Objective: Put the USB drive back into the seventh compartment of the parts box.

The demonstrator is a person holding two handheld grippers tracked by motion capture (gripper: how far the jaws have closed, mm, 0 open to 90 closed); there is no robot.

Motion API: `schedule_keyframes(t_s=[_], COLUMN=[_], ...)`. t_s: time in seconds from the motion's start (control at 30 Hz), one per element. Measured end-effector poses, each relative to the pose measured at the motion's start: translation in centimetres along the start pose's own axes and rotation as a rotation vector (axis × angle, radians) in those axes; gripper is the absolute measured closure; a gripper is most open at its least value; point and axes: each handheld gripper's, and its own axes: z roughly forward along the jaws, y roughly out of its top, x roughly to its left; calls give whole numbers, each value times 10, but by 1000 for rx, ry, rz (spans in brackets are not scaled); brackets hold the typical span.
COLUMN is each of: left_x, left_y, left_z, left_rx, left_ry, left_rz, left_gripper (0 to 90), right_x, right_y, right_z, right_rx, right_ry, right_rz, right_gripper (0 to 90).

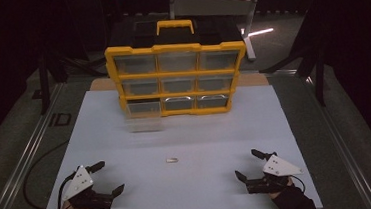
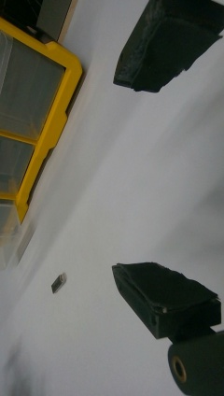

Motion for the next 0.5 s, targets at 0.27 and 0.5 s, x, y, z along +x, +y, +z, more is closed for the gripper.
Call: schedule_keyframes(t_s=[0.27,0.5], left_x=[0,0], left_y=[-1,-3], left_z=[1,-4], left_rx=[9,16], left_ry=[4,17], left_rz=[7,-6], left_gripper=[1,1], right_x=[2,4], right_y=[1,4], right_z=[0,4], right_rx=[-1,-4], right_ry=[-22,-16], right_rz=[-17,-27], right_gripper=[87,88])
